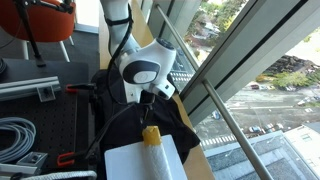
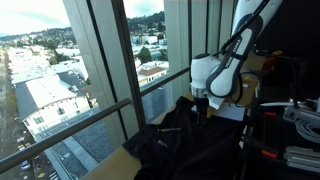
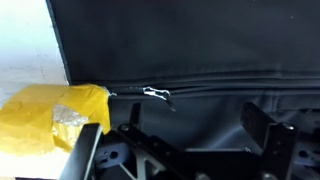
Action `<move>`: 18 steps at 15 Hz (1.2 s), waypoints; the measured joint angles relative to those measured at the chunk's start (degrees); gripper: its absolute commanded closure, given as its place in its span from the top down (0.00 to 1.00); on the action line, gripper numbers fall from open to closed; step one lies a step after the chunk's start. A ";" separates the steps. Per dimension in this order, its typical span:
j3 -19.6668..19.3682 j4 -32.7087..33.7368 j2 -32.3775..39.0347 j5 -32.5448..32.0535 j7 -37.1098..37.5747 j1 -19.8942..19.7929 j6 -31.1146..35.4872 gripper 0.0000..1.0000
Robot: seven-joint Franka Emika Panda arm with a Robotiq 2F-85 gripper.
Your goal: Close the zip of the jersey
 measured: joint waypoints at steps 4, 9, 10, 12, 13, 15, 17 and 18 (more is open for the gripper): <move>-1.14 0.78 1.53 0.00 0.14 0.30 -0.01 1.00; -1.66 0.78 1.70 0.00 0.14 0.32 -0.01 0.66; -1.66 0.78 1.71 0.00 0.14 0.33 -0.01 0.58; -1.66 0.81 1.73 0.00 0.14 0.33 -0.01 0.42; -1.66 0.85 1.75 0.00 0.14 0.33 -0.01 0.34; -1.67 0.96 1.77 0.00 0.15 0.33 -0.01 0.20; -1.76 1.14 1.80 0.00 0.15 0.33 -0.01 0.05; -1.84 1.29 1.83 0.00 0.15 0.33 -0.03 0.01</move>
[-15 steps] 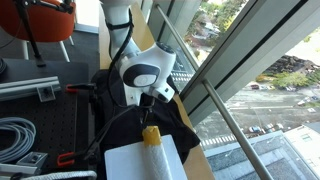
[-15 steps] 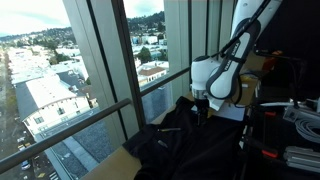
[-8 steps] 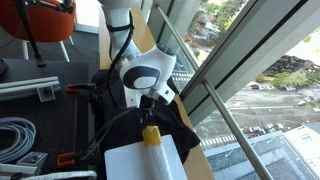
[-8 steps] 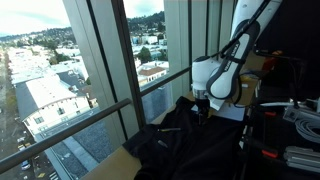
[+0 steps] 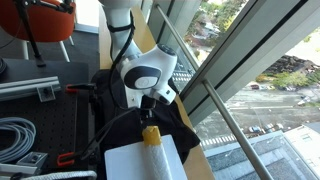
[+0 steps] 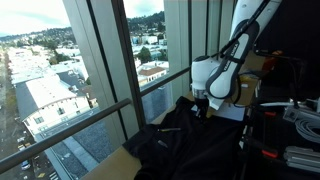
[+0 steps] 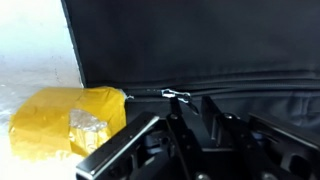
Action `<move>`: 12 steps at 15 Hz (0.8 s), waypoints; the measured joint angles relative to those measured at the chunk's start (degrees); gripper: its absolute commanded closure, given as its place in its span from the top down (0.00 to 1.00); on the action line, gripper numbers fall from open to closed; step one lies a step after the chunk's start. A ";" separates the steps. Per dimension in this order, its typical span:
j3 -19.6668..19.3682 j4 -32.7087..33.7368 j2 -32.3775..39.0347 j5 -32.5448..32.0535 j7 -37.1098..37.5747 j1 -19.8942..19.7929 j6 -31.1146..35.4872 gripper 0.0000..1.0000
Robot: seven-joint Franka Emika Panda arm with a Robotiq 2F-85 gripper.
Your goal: Close the zip of the jersey
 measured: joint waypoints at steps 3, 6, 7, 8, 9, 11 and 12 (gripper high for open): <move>-0.30 0.52 0.14 0.01 0.01 -0.02 -0.01 0.02; -0.48 0.82 0.28 0.02 0.21 -0.09 -0.03 0.02; -0.48 0.85 0.29 0.03 0.28 -0.09 -0.03 0.02; -0.48 0.85 0.29 0.03 0.33 -0.08 -0.03 0.02; -0.44 0.85 0.29 0.03 0.34 -0.05 -0.03 0.02; -0.14 0.78 0.28 0.03 0.34 0.08 -0.03 0.02; 0.09 0.71 0.26 0.03 0.39 0.27 -0.05 0.02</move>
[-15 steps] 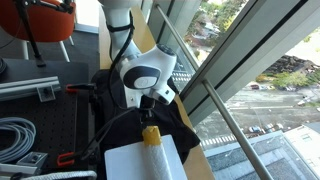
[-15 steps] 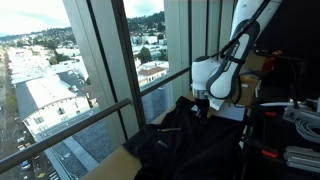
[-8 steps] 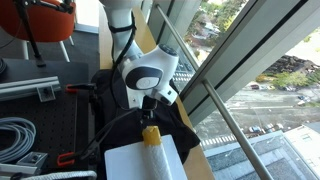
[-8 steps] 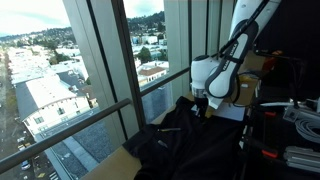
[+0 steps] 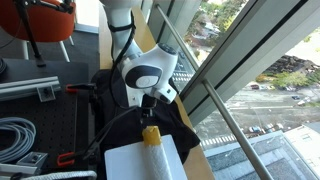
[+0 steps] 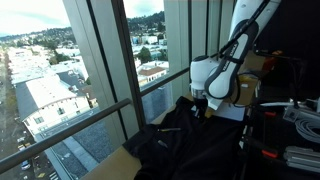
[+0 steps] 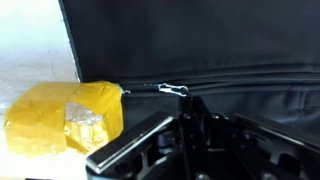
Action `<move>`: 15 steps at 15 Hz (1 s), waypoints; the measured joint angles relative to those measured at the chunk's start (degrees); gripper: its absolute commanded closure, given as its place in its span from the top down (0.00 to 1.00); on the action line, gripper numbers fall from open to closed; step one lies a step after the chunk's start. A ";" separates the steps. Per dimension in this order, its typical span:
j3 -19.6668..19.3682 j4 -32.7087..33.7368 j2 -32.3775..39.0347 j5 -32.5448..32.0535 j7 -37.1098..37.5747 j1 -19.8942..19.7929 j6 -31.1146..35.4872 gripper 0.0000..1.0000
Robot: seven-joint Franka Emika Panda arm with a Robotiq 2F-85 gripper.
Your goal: Close the zip of the jersey
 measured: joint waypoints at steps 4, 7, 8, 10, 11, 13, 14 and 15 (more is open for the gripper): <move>0.69 -0.39 -0.79 0.08 1.60 1.90 -1.78 0.02; 0.77 -0.33 -2.34 0.08 4.72 4.55 -5.28 0.02; 0.82 -0.27 -3.02 0.08 6.11 5.68 -6.68 0.02; 1.20 0.19 -4.10 0.08 8.95 7.74 -9.38 0.02; 1.53 0.61 -4.56 0.08 10.42 8.71 -10.87 0.02; 2.52 1.95 -5.08 0.08 13.11 10.29 -13.94 0.02; 3.23 2.90 -5.13 0.08 14.27 10.82 -15.58 0.02; 4.03 3.97 -5.11 0.11 15.25 11.23 -17.45 0.02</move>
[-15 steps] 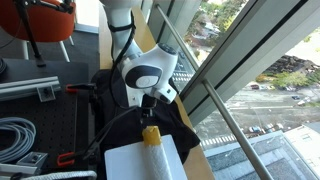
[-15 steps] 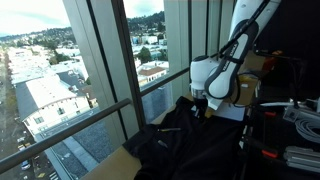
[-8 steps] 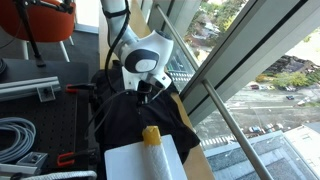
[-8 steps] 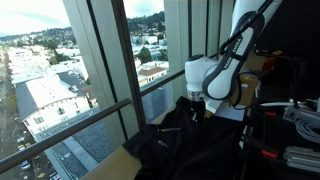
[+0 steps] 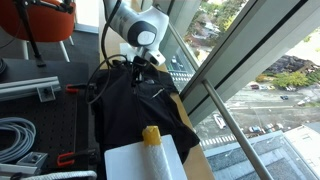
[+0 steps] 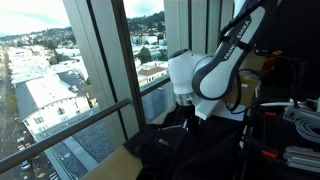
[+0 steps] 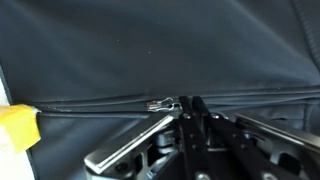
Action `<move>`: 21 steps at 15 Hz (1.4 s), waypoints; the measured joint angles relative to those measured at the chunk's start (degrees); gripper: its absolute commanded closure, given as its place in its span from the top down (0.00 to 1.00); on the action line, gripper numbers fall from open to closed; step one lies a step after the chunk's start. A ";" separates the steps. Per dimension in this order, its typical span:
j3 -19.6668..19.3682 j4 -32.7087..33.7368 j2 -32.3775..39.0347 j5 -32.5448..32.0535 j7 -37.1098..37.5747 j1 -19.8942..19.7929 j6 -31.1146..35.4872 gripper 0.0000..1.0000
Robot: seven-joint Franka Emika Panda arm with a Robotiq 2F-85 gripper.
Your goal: Close the zip of the jersey
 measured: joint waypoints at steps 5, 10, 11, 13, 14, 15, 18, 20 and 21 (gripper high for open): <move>4.85 6.17 0.68 0.97 2.38 0.19 -9.67 0.02; 10.10 13.91 3.21 7.21 0.35 -0.76 -16.94 0.02; 11.00 15.78 4.00 8.41 -0.21 -0.92 -18.15 0.02; 12.29 19.38 5.82 10.03 -0.43 -0.94 -20.19 0.02; 12.79 21.25 6.87 10.49 -0.38 -0.85 -21.17 0.02; 13.15 23.06 7.99 10.97 -0.23 -0.66 -22.06 0.02; 14.02 28.50 11.47 12.64 0.52 0.11 -25.01 0.02; 14.55 31.78 13.54 13.75 1.03 0.61 -26.60 0.02; 14.85 33.35 14.43 14.24 1.32 0.86 -27.37 0.02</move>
